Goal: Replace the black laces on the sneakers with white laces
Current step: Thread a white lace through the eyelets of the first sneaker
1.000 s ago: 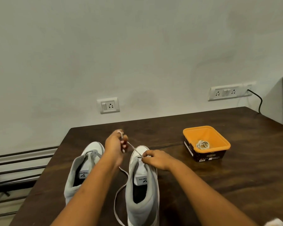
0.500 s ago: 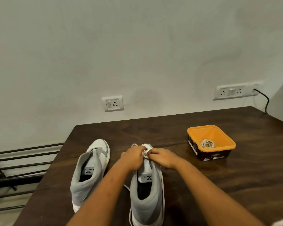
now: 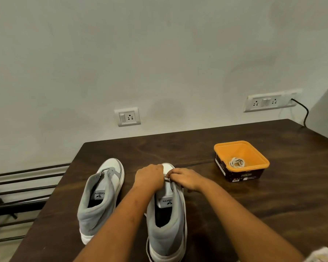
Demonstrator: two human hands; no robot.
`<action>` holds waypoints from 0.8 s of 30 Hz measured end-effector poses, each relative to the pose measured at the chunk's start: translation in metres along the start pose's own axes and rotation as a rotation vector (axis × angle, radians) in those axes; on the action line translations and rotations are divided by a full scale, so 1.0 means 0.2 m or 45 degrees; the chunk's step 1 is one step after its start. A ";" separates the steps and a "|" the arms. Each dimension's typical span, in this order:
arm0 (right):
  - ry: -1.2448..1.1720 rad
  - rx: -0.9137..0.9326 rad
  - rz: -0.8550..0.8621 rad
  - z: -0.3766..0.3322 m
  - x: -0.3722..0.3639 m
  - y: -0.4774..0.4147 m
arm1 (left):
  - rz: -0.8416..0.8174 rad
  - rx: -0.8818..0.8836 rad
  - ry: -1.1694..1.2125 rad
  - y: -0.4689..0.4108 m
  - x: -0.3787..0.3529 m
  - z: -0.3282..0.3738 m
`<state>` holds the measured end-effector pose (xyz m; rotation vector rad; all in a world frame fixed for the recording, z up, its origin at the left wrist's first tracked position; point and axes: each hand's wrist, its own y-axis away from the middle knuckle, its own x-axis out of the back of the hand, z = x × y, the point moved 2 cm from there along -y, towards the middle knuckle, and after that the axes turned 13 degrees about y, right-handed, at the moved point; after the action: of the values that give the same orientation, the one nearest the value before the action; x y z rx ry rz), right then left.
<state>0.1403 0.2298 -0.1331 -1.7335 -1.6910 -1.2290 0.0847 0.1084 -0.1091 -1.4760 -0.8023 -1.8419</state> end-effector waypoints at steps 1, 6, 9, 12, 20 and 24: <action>0.002 -0.001 0.001 0.00 0.00 0.00 | -0.012 0.006 -0.010 0.00 0.00 -0.01; -0.009 -0.002 -0.001 -0.01 0.00 0.01 | -0.115 0.072 0.195 0.00 0.01 -0.08; -0.032 0.000 -0.009 -0.01 0.00 0.01 | 0.077 0.116 0.466 0.02 0.11 -0.16; -0.044 -0.013 -0.003 0.00 0.00 0.01 | 0.375 0.199 0.784 0.04 0.20 -0.24; -0.051 -0.014 0.017 -0.02 -0.01 0.01 | 0.928 0.493 2.832 0.06 0.31 -0.30; -0.078 -0.018 0.006 -0.01 -0.01 0.01 | 1.162 0.478 3.108 0.12 0.43 -0.33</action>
<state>0.1417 0.2260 -0.1325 -1.7990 -1.7158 -1.2001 0.0506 0.0335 -0.0362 0.9680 0.6786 -1.1982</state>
